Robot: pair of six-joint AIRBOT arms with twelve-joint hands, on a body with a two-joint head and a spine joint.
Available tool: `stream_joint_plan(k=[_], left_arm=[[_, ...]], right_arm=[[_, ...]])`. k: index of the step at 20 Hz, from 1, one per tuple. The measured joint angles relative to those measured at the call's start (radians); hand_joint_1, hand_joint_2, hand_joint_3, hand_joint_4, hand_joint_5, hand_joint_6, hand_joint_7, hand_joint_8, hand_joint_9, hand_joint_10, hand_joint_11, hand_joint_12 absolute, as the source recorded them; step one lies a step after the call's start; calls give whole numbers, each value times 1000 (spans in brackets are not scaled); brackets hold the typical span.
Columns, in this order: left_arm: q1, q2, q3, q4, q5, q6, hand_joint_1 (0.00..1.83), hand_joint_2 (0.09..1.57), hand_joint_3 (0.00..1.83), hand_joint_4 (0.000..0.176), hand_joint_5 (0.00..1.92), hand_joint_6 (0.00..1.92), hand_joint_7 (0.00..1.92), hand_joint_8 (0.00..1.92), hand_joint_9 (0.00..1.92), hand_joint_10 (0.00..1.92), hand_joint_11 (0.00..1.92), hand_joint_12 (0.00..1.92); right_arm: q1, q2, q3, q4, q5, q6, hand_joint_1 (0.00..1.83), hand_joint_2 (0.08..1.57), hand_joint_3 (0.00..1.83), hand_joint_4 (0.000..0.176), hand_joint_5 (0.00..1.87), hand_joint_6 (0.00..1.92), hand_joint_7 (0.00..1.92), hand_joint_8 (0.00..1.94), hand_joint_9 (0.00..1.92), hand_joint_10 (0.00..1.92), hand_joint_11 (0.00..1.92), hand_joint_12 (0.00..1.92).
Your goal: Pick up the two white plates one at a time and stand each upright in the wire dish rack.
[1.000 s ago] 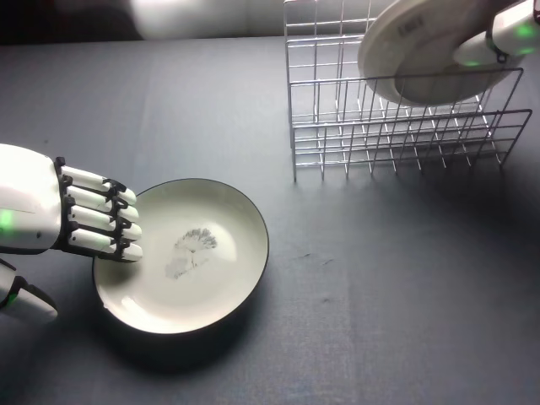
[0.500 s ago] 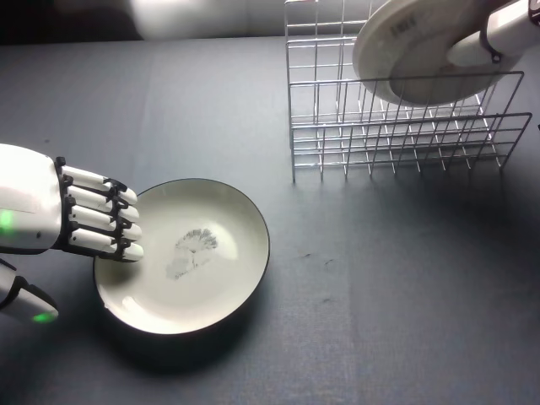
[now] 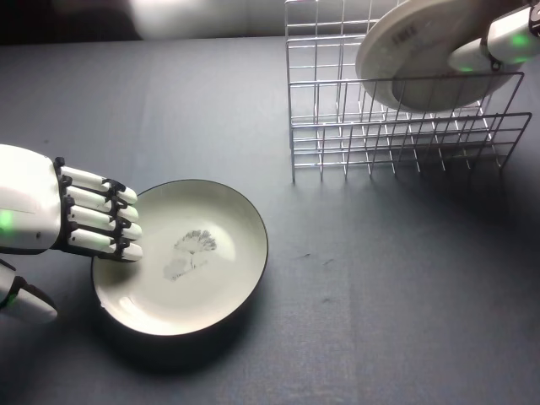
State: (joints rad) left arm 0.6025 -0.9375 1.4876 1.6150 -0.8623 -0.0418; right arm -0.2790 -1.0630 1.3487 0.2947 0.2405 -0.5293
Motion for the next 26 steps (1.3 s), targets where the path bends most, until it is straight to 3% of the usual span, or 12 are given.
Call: stream_joint_plan(k=[1,2,3,4,5,7,13,19,26], left_arm=[[0,0,0,0,0,0,0,1317,0,0,124,2,99,0,75,2,0,229],[0,0,0,0,0,0,0,1316,0,0,104,2,77,1,50,3,0,159],[0,0,0,0,0,0,0,1315,0,0,87,2,64,2,36,2,0,110],[0,0,0,0,0,0,0,1310,0,0,101,4,83,4,52,5,0,141],[0,0,0,2,2,0,0,1314,1,0,106,5,92,6,60,8,0,147],[-3,0,0,4,2,0,0,1310,0,0,124,6,106,4,74,7,0,204],[-2,0,0,1,2,0,0,1324,2,0,129,2,105,1,71,4,0,191],[-2,0,0,2,2,0,0,1319,1,0,98,1,69,1,32,0,0,85],[-3,0,0,4,3,0,0,1320,1,0,113,4,87,3,54,3,0,128]], right_arm=[[-1,0,0,-2,0,0,1218,1158,0,0,808,1222,981,1021,914,463,675,1052],[-1,0,0,-2,0,0,1164,1164,0,0,856,1152,887,515,930,327,643,1050],[-6,0,0,-2,2,1,1154,1161,3,0,865,1142,942,240,957,235,630,1043],[-7,0,0,0,4,4,1289,1091,0,0,765,570,956,128,953,177,598,1055],[-7,0,0,0,3,4,1317,1066,0,0,818,273,971,64,962,133,572,1069],[8,0,0,1,-16,5,1318,1048,0,0,876,61,987,13,985,71,566,1066],[56,0,-1,-19,-47,-3,1305,1059,3,0,878,31,984,5,990,55,565,1069],[58,0,-1,-18,-6,-3,1305,1062,2,0,881,24,993,7,991,47,570,1067],[51,2,-2,-18,14,-3,1317,1061,0,0,905,14,1013,6,1016,37,619,1037]])
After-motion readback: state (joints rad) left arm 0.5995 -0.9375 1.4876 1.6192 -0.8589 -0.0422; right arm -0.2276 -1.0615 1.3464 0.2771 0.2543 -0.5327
